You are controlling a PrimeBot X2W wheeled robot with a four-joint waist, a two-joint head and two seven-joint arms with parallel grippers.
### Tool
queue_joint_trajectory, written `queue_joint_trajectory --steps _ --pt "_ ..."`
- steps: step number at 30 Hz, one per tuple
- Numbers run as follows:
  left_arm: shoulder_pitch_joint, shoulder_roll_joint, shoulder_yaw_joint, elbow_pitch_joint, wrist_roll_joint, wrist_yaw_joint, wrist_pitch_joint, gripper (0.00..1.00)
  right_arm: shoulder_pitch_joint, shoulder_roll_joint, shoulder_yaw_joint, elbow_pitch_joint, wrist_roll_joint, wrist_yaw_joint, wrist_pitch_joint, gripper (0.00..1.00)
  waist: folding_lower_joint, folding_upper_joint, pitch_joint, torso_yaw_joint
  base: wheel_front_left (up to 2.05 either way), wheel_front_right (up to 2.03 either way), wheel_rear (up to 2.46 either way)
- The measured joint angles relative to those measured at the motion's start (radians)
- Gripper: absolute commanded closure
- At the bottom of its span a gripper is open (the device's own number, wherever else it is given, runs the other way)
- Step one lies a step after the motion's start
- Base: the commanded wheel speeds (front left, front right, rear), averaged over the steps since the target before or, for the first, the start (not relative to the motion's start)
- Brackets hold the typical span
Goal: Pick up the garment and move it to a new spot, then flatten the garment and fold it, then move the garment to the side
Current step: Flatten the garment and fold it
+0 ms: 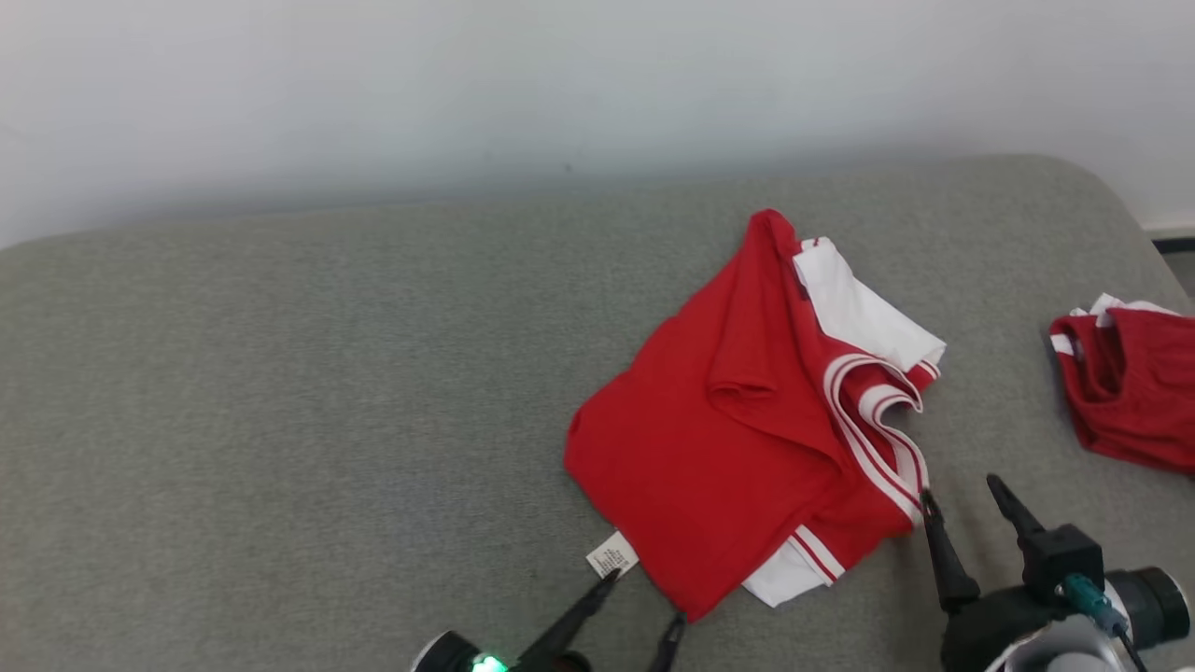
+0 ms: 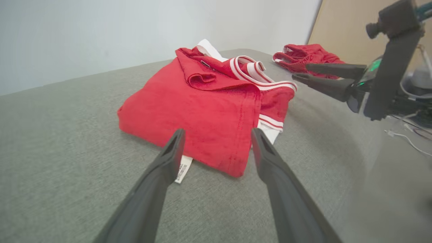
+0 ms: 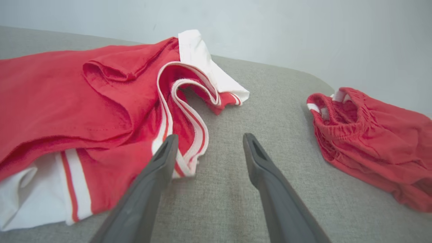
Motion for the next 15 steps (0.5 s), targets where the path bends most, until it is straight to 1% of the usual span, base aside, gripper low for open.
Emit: queue_joint_trajectory --steps 3,6,10,15 --pt "-0.047 -0.001 -0.057 0.045 0.004 -0.006 0.0 0.0 -0.019 0.011 0.004 -0.039 0.011 0.0 0.0 0.0 0.0 0.0 0.022 -0.03 0.0 0.0 0.0" --pt "-0.083 0.001 -0.063 0.098 0.009 -0.002 0.0 0.0 -0.033 0.027 0.017 -0.061 0.026 0.0 0.0 0.0 0.0 0.0 0.046 -0.06 0.0 0.0 0.0" --pt "-0.117 0.0 -0.069 0.14 0.016 0.034 0.0 0.0 -0.061 0.04 0.034 -0.08 0.037 0.0 0.0 0.0 0.0001 0.0 0.077 -0.1 0.0 0.0 0.0" --pt "-0.139 0.0 -0.09 0.187 0.03 0.064 0.0 0.0 -0.072 0.049 0.043 -0.087 0.042 0.0 0.0 0.0 0.0001 0.0 0.113 -0.134 0.0 0.0 0.0"
